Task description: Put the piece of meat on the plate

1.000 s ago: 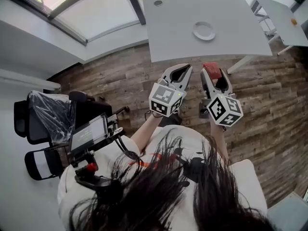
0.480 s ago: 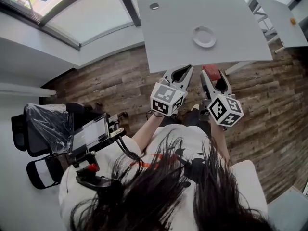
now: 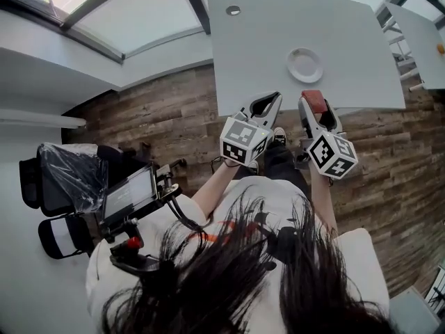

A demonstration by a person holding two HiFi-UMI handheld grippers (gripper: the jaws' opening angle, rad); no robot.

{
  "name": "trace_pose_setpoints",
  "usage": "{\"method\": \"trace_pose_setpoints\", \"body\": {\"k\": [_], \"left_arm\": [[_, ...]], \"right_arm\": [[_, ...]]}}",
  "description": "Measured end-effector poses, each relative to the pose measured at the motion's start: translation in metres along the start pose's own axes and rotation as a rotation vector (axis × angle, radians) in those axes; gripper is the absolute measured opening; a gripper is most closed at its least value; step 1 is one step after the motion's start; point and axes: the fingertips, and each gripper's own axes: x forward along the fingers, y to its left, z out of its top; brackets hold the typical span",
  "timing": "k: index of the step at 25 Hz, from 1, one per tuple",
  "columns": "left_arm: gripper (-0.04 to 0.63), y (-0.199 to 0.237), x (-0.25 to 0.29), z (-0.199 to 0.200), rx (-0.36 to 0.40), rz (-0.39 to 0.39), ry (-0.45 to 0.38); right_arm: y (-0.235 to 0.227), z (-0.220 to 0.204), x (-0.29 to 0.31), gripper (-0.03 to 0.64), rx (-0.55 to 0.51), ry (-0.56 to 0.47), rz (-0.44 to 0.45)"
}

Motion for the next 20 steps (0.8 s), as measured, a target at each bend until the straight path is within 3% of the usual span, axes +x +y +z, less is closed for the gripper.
{"method": "trace_pose_setpoints", "body": {"k": [7, 11, 20], "left_arm": [[0.006, 0.020, 0.062, -0.012, -0.044, 0.046, 0.067], [0.006, 0.027, 0.071, -0.021, -0.069, 0.066, 0.086], [0.007, 0.041, 0.072, -0.036, -0.103, 0.118, 0.116]], "right_arm": [[-0.045, 0.010, 0.044, 0.304, -0.013, 0.085, 0.007], [-0.055, 0.001, 0.061, 0.304, -0.043, 0.134, 0.013], [-0.070, -0.025, 0.110, 0.304, -0.275, 0.277, 0.047]]}}
